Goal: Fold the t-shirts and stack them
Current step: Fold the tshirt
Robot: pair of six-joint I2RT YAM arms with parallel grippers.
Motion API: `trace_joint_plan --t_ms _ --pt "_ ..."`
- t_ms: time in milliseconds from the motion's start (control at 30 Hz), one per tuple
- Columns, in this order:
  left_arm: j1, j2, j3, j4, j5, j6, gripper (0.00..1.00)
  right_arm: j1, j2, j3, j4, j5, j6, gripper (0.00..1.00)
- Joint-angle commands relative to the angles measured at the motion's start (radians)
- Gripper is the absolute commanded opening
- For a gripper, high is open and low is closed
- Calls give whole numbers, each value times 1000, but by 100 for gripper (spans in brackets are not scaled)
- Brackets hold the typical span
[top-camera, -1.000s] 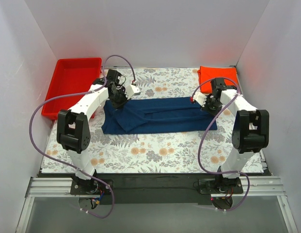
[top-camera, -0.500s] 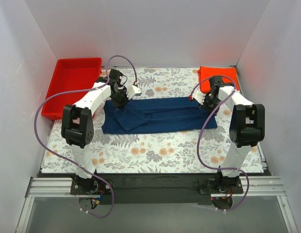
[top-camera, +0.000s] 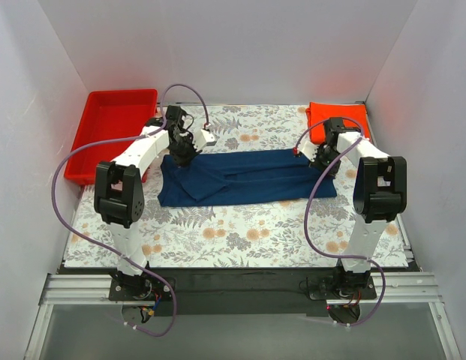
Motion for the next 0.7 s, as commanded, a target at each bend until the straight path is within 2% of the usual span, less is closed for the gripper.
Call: trace_joint_plan --t_ms 0,167,233,267,300,333,400,500,533,633,667 --pt "5 13 45 15 9 3 0 -9 16 58 -10 7 -34 1" --pt "7 41 54 38 -4 -6 0 -7 33 64 -10 13 -30 1" --pt "7 51 62 48 -5 -21 1 -9 40 64 -9 18 -14 9" --pt "8 55 68 50 -3 -34 5 -9 40 66 -10 21 -7 13" --pt "10 59 72 50 3 -44 10 -7 38 67 -10 22 6 25" --pt "13 59 92 49 6 -78 24 -10 33 69 -12 24 25 30" --pt "34 45 114 30 41 -132 34 -13 8 69 -13 21 55 42" --pt "91 18 149 -61 139 -232 50 -50 -52 72 -22 -7 116 49" --pt "106 -19 138 -80 164 -273 50 -87 -69 78 -28 -25 137 52" --pt "163 -120 28 -109 233 -353 53 -151 -92 118 -143 -137 220 56" --pt "180 -152 -56 -99 255 -382 62 -165 -97 123 -186 -187 265 57"
